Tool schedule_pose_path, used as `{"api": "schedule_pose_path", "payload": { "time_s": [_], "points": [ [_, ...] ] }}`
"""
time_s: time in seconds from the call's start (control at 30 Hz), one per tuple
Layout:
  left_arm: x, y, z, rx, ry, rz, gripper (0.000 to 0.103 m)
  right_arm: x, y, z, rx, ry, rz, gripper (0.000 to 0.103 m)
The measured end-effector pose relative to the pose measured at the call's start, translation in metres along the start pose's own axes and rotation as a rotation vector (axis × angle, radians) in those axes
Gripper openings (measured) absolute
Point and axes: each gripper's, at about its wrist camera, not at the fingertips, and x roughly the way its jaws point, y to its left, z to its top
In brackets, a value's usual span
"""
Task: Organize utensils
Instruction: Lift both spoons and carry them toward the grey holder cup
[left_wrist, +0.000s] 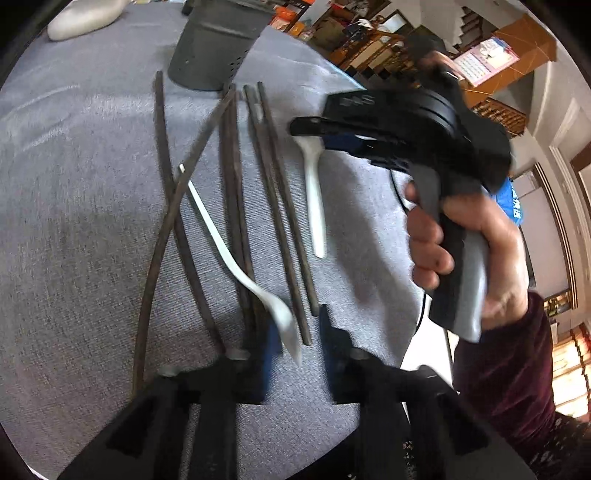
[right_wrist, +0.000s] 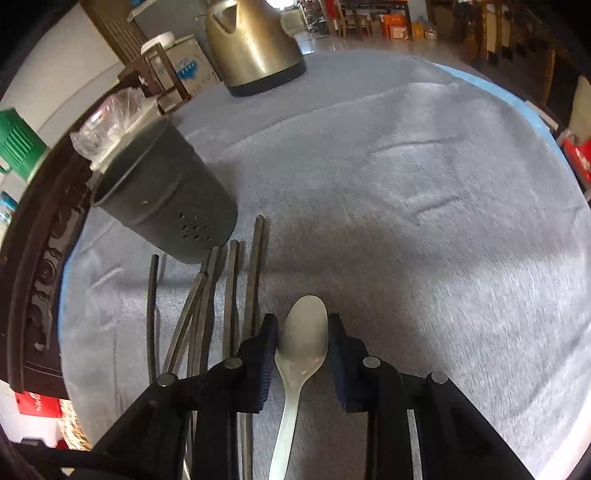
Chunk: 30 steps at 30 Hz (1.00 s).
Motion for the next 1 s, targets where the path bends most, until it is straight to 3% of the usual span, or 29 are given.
{"api": "schedule_pose_path", "payload": {
  "time_s": [0.2,0.3,0.37,0.57,0.77,1.0],
  "points": [
    [0.002,0.011,0.012,-0.022,-0.014,0.002,0.030,-0.010,-0.014,-0.018,0.031,-0.003,0.035,0.029],
    [0.002,0.013,0.015,-0.034,-0.003,0.022,0.010,-0.016,-0.015,-0.026,0.027,-0.012,0.046,0.029],
    [0.000,0.021,0.016,-0.055,-0.008,0.011,0.008,-0.018,-0.014,-0.027,0.030,-0.027,0.066,0.029],
    [-0.022,0.030,0.015,-0.042,-0.047,-0.017,0.008,-0.042,-0.014,-0.028,0.017,-0.120,0.112,0.029],
    [-0.061,0.021,0.015,0.054,-0.085,-0.063,0.008,-0.076,-0.013,-0.015,0.002,-0.278,0.157,0.029],
    [-0.103,0.030,0.038,0.157,-0.166,-0.013,0.008,-0.098,0.006,0.022,-0.040,-0.430,0.177,0.029]
  ]
}}
